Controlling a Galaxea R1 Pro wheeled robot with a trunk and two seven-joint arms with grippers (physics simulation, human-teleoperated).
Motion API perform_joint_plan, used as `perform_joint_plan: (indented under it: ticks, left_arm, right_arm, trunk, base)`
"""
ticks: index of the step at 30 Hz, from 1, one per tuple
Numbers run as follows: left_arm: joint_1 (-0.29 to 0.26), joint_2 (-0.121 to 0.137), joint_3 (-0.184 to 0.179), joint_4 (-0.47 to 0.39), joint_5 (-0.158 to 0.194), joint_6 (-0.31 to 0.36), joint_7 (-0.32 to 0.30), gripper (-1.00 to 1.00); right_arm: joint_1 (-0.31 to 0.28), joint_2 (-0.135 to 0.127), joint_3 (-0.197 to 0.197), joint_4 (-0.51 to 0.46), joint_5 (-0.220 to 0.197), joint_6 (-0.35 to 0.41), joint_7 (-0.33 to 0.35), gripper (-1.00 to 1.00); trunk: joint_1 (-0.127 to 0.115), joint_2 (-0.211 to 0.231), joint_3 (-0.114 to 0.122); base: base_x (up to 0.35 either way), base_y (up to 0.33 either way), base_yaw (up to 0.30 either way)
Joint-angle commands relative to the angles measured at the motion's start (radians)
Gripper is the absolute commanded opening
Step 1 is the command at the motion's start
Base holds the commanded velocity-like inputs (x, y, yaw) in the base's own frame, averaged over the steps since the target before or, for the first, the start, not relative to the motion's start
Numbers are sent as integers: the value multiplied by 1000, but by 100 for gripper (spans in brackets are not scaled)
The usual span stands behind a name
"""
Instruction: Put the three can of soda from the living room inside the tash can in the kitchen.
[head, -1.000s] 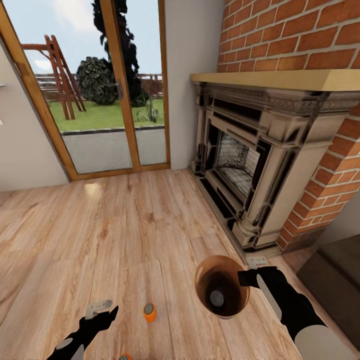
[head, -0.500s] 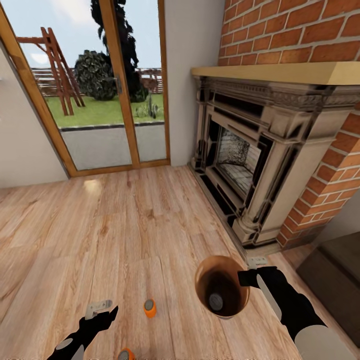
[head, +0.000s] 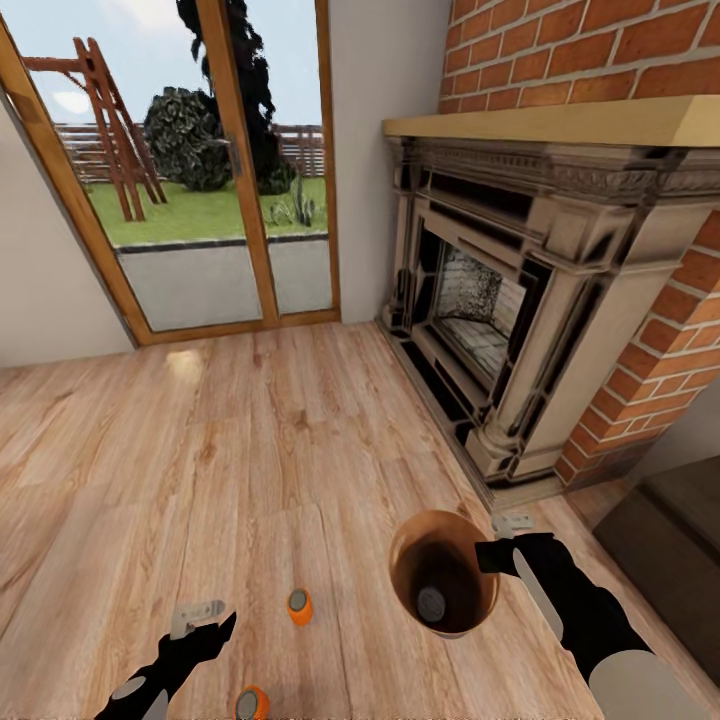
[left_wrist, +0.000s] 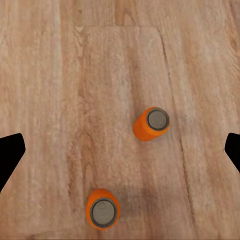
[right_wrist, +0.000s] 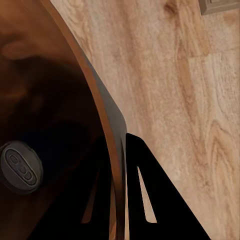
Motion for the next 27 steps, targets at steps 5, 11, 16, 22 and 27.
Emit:
perform_joint_plan:
  ticks: [5,11,16,22,27]
  left_arm:
    - [0,0,0,0,0,0,0,100]
    - [0,0,0,0,0,0,0,100]
    - [0,1,0,0,0,0,0,100]
    - [0,0,0,0,0,0,0,100]
    - [0,1,0,0,0,0,-1,100]
  right_arm:
    - [-1,0,-1,0,-13,0,7,-100]
    - [-1,0,-1,0,-13,0,7,-100]
    - [-1,0,-1,0,-14,0,7,-100]
    - [-1,0,-1,0,-14,0,7,-100]
    - [-1,0,-1,0,-14,0,7,-100]
  trunk:
    - [19,-35,-24]
    - [42,-77,-52]
    - [61,-112,-76]
    - [84,-154,-104]
    - [104,-189,-128]
  base:
    - [0,0,0]
    - [0,0,0]
    - [0,0,0]
    - [0,0,0]
    - [0,0,0]
